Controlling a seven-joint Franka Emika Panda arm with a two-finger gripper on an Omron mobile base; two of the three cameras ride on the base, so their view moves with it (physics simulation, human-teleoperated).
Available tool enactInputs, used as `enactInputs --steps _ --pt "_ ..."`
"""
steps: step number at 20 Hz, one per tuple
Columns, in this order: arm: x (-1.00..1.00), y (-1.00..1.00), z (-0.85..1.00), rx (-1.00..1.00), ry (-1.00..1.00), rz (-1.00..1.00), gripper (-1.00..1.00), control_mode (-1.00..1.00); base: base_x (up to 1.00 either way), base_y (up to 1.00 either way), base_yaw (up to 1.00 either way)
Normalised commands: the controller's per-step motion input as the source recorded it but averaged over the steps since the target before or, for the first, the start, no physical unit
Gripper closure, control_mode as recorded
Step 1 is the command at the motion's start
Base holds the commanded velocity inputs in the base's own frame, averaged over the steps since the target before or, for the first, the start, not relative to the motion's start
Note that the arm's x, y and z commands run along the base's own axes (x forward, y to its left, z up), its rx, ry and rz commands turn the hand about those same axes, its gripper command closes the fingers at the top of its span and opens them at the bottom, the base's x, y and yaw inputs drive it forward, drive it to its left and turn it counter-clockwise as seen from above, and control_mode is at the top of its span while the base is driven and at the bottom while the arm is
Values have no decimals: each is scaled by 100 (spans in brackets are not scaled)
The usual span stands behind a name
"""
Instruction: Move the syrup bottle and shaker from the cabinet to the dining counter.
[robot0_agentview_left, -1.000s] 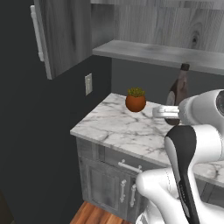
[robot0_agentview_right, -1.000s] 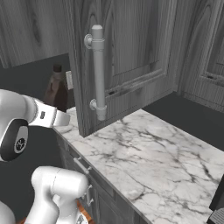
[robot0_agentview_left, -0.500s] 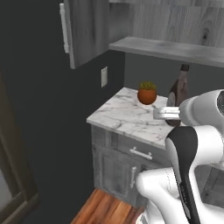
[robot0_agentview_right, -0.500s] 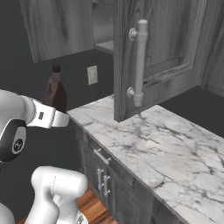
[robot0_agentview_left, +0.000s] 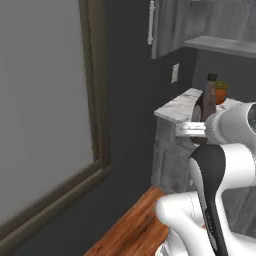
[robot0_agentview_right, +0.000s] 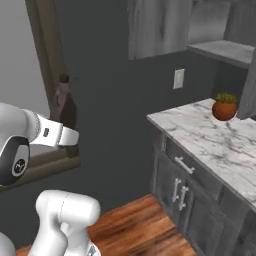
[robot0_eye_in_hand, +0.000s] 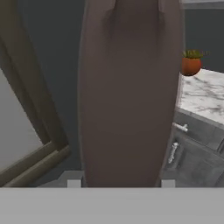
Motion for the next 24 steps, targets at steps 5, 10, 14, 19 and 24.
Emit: enactInputs --steps 5,10,14,19,24 --pt "0 0 0 0 0 0 100 100 -93 83 62" --pt "0 0 0 0 0 0 100 100 -89 41 78" --pt "0 0 0 0 0 0 100 100 -72 37 88" --pt "0 0 0 0 0 0 100 100 -61 47 91" --pt "0 0 0 0 0 0 100 100 -53 55 93"
